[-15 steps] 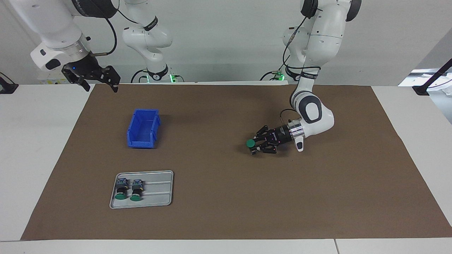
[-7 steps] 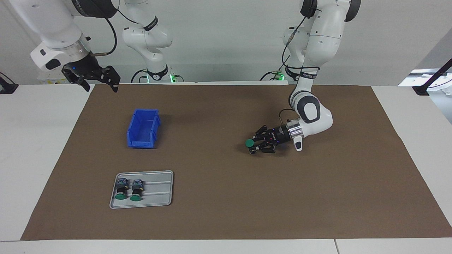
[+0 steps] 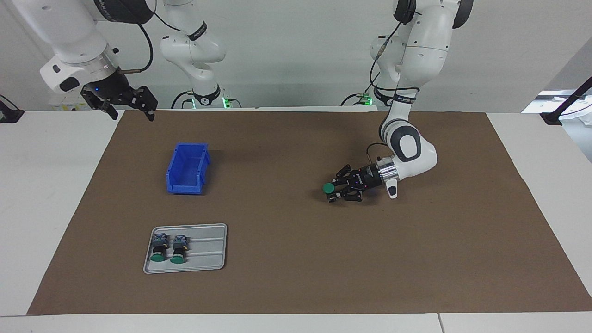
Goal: Place and press button with both arms
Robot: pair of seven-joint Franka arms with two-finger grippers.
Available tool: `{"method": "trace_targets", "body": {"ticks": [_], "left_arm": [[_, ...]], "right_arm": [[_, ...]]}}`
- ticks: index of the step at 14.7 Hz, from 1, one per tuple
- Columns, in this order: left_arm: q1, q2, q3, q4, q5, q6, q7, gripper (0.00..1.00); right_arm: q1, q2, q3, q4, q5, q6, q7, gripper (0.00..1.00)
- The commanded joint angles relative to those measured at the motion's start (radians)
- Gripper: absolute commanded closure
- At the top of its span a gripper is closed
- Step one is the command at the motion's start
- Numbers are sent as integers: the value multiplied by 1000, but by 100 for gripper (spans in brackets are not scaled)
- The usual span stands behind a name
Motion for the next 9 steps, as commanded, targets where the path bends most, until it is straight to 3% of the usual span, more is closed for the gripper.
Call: {"method": "trace_targets", "body": {"ticks": [1, 2, 3, 4, 9], "left_arm": [[4, -24, 2, -29, -20, 18, 23, 46], [3, -25, 2, -29, -20, 33, 23, 42], [-11, -25, 2, -29, -20, 48, 23, 27], [-16, -25, 2, -29, -20, 49, 25, 2], [-17, -42, 3, -38, -14, 47, 34, 0]], "right_arm": [[-4, -26, 1, -31, 4, 7, -22, 1], [-4, -26, 1, -31, 4, 7, -22, 1], [-2, -26, 1, -31, 4, 7, -22, 1], [-4, -26, 1, -31, 4, 7, -22, 1], [-2, -26, 1, -31, 4, 7, -22, 1]]}}
